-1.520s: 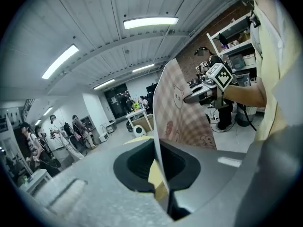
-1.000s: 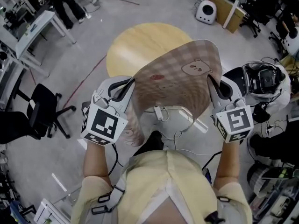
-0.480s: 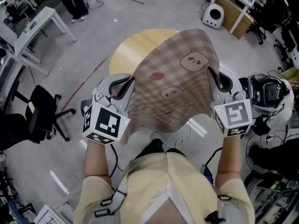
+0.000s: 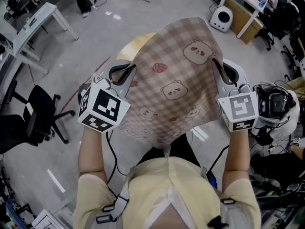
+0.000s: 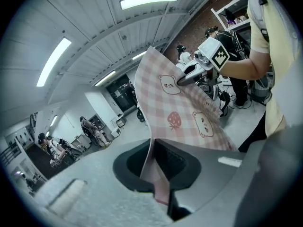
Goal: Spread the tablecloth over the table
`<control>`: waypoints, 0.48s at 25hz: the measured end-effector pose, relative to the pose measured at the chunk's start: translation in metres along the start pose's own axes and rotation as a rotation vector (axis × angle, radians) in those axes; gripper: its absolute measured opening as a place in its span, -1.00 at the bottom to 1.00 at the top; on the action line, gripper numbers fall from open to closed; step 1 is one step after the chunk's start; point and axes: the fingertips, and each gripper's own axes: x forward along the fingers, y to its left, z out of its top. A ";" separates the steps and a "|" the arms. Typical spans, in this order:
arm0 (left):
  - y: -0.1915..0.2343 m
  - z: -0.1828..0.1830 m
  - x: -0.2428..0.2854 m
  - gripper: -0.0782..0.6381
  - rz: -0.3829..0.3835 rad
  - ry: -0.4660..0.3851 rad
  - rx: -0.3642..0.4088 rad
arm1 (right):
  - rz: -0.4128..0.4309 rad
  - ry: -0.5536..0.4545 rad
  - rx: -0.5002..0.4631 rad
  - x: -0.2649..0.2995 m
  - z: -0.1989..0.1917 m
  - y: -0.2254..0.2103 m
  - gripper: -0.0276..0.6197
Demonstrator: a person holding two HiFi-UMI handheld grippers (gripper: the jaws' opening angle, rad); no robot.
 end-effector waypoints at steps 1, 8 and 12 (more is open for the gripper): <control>0.000 0.000 0.002 -0.73 0.012 0.005 0.005 | 0.000 -0.011 -0.005 0.000 -0.002 0.000 -0.87; -0.005 -0.012 0.014 -0.73 0.044 0.085 0.035 | 0.054 -0.056 -0.056 0.003 -0.013 0.006 -0.87; 0.002 -0.012 0.026 -0.73 0.052 0.142 0.081 | 0.078 -0.049 -0.078 0.012 -0.018 0.001 -0.87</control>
